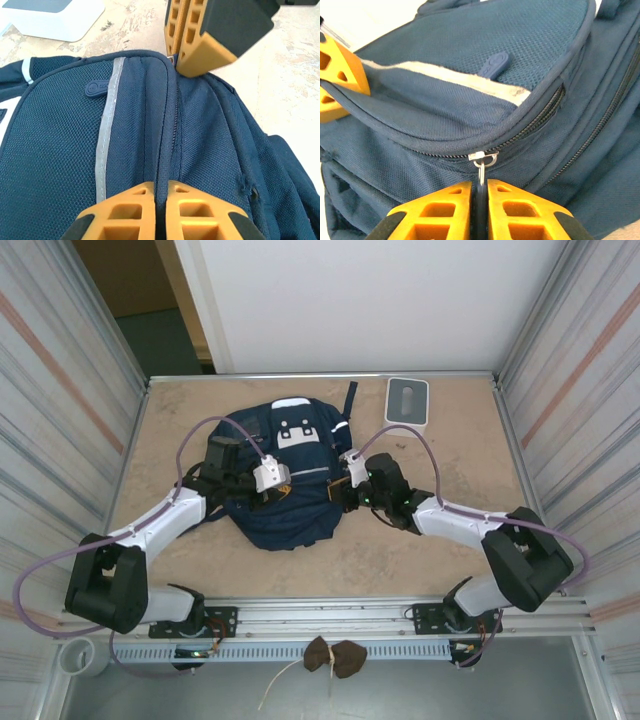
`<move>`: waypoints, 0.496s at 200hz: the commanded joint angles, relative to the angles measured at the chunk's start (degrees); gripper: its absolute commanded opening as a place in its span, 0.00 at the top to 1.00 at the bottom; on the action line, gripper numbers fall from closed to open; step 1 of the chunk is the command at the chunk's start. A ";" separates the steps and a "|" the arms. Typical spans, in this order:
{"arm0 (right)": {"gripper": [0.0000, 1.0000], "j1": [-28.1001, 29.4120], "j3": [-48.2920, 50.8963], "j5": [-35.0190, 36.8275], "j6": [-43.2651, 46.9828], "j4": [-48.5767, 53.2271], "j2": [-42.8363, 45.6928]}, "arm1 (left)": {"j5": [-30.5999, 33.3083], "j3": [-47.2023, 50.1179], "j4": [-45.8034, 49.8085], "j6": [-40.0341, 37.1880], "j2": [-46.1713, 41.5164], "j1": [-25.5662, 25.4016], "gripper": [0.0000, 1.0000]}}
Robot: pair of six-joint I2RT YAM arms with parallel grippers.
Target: Pack the student bag
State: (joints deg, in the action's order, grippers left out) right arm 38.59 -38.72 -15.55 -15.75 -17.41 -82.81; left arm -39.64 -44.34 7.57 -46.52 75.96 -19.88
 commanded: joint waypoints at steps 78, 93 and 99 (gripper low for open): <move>1.00 -1.69 1.69 5.61 -0.01 0.52 -0.96 | -5.76 -0.93 -1.76 -1.95 -2.44 1.91 0.99; 1.00 -3.32 1.13 7.83 -1.04 2.08 -0.56 | -7.35 0.15 -1.69 -2.33 -3.88 3.61 0.99; 1.00 -3.80 0.81 8.12 -1.48 2.59 -0.46 | -7.91 0.64 -1.61 -2.40 -4.42 4.30 0.99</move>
State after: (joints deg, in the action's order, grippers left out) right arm 37.65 -37.58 -14.02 -15.92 -19.70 -83.61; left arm -41.47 -44.21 7.84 -47.44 75.90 -18.55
